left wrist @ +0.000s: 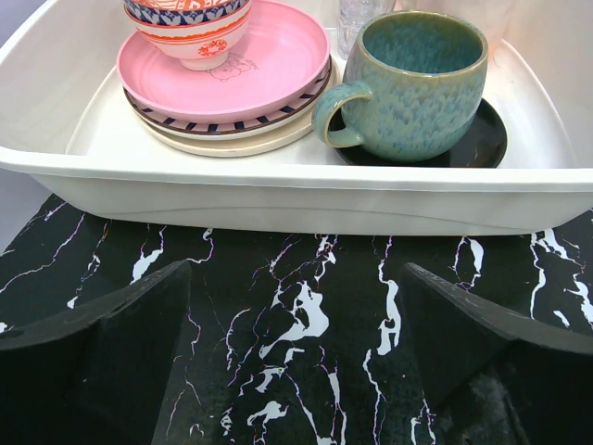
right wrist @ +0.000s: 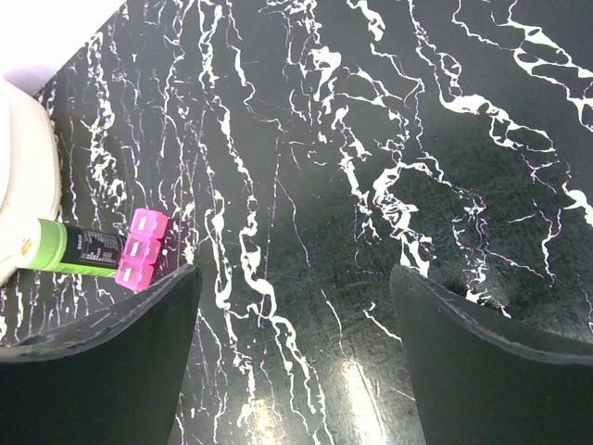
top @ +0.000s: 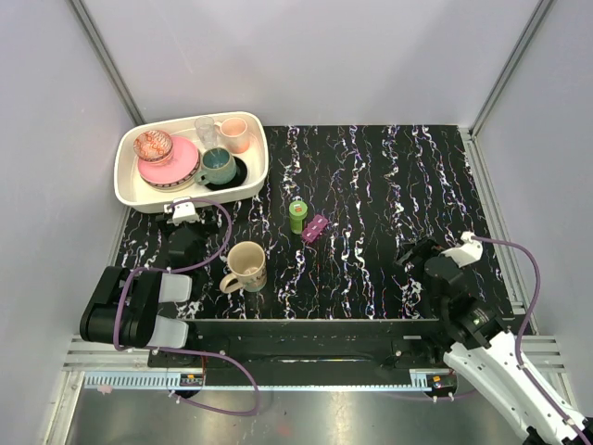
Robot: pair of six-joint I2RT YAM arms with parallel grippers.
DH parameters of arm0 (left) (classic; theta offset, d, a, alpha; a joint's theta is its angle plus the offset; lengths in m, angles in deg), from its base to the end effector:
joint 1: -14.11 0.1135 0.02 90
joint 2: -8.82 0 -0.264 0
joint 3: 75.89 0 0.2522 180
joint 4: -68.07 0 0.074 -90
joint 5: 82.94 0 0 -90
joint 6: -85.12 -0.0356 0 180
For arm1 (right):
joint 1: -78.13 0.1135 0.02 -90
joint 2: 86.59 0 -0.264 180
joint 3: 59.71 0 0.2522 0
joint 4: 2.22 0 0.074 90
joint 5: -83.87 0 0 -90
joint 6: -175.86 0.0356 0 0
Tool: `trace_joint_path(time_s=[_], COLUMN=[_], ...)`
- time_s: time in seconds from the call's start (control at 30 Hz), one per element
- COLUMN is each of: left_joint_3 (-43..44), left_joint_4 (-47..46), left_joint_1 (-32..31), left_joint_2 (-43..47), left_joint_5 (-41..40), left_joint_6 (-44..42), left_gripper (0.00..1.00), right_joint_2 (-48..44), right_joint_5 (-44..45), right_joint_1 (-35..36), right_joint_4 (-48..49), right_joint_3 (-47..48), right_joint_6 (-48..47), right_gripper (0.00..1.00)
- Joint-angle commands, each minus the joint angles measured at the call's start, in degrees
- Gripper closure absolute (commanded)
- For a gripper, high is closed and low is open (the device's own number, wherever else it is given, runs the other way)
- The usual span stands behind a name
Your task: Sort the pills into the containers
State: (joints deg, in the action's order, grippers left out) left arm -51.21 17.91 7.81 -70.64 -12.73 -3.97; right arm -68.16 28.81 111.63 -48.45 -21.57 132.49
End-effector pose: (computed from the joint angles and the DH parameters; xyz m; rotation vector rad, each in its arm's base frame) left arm 0.2243 -0.0126 0.1584 -0.1852 1.6396 0.1891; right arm 0.0941 0.0378 0.2359 0.5913 1.8661 0.3022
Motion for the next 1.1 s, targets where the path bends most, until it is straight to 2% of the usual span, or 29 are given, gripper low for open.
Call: trace_joint_path(time_s=[0.0, 0.17, 0.3, 0.37, 0.4, 0.43, 0.47, 0.5, 0.57, 0.6, 0.63, 0.67, 0.7, 0.77, 0.87, 0.93, 0.97, 1.07], left_joint_3=[0.68, 0.86, 1.38, 0.34, 0.07, 1.55, 3.39, 5.41, 10.69, 12.27, 15.94, 17.80, 21.48, 25.10, 30.20, 32.06, 32.15, 31.36], left_joint_4=[-3.84, -3.84, -2.27, -4.27, -1.67, 0.09, 4.20, 12.07, 18.62, 26.14, 31.26, 40.62, 45.24, 57.69, 68.09, 71.55, 74.00, 77.26], left_joint_1=[-0.20, -0.11, 0.68, -1.33, -1.51, -3.78, -5.37, -6.60, -9.07, -9.34, -9.34, -9.25, -9.25, -9.25, -9.16, -9.25, -9.25, -9.25], left_joint_2=[0.27, 0.27, 0.45, 1.67, 4.55, 5.62, 6.94, 8.87, 10.89, 13.86, 15.55, 17.04, 19.32, 21.27, 25.22, 27.33, 29.95, 35.31], left_joint_5=[-0.86, -0.77, 0.45, -1.12, 1.57, 0.03, -2.25, -5.40, -9.28, -11.30, -11.58, -11.93, -13.24, -13.00, -5.11, -2.37, -1.05, 0.80], left_joint_6=[-0.38, -0.29, 0.23, -2.48, -3.10, -5.89, -7.05, -7.76, -6.02, -3.74, 2.37, 5.13, 7.85, 15.51, 20.70, 23.34, 24.05, 26.07], left_gripper=[0.01, 0.01, 0.01, 0.01, 0.01, 0.01, 0.01, 0.01, 0.01, 0.01, 0.01, 0.01, 0.01, 0.01, 0.01, 0.01, 0.01, 0.01], right_joint_2=[2.74, 5.20, 9.85, 12.57, 16.07, 17.84, 19.60, 22.75, 25.58, 28.29, 29.89, 33.64, 36.03, 43.65, 51.92, 56.86, 62.28, 73.00], right_joint_5=[1.27, -1.53, -7.14, -9.79, -11.54, -11.82, -12.00, -12.43, -12.96, -13.31, -13.75, -14.54, -16.81, -18.84, -25.69, -30.79, -31.85, -36.76], right_joint_1=[0.08, -0.01, -0.01, 0.08, -0.01, -0.01, -0.01, -0.01, 0.08, -0.01, -0.01, 0.08, -0.10, -0.36, -2.81, -5.18, -5.63, -5.99], right_joint_4=[0.56, 2.14, 4.60, 6.45, 6.54, 6.45, 6.54, 6.71, 8.73, 9.87, 12.58, 14.00, 15.06, 15.33, 14.36, 11.92, 10.60, 6.11], right_joint_3=[1.46, 3.12, 4.36, 6.36, 7.34, 8.22, 9.79, 10.50, 12.44, 13.05, 14.71, 15.86, 17.44, 24.28, 32.99, 40.34, 43.09, 53.90], right_joint_6=[0.30, -4.51, -8.39, -11.19, -11.65, -11.91, -12.09, -12.26, -13.31, -13.84, -14.54, -16.55, -17.79, -19.29, -17.20, -16.14, -16.22, -19.98], right_gripper=[0.12, 0.12, 0.12, 0.13, 0.14, 0.13, 0.13, 0.13, 0.12, 0.12, 0.12, 0.12, 0.12, 0.13, 0.14, 0.15, 0.16, 0.32])
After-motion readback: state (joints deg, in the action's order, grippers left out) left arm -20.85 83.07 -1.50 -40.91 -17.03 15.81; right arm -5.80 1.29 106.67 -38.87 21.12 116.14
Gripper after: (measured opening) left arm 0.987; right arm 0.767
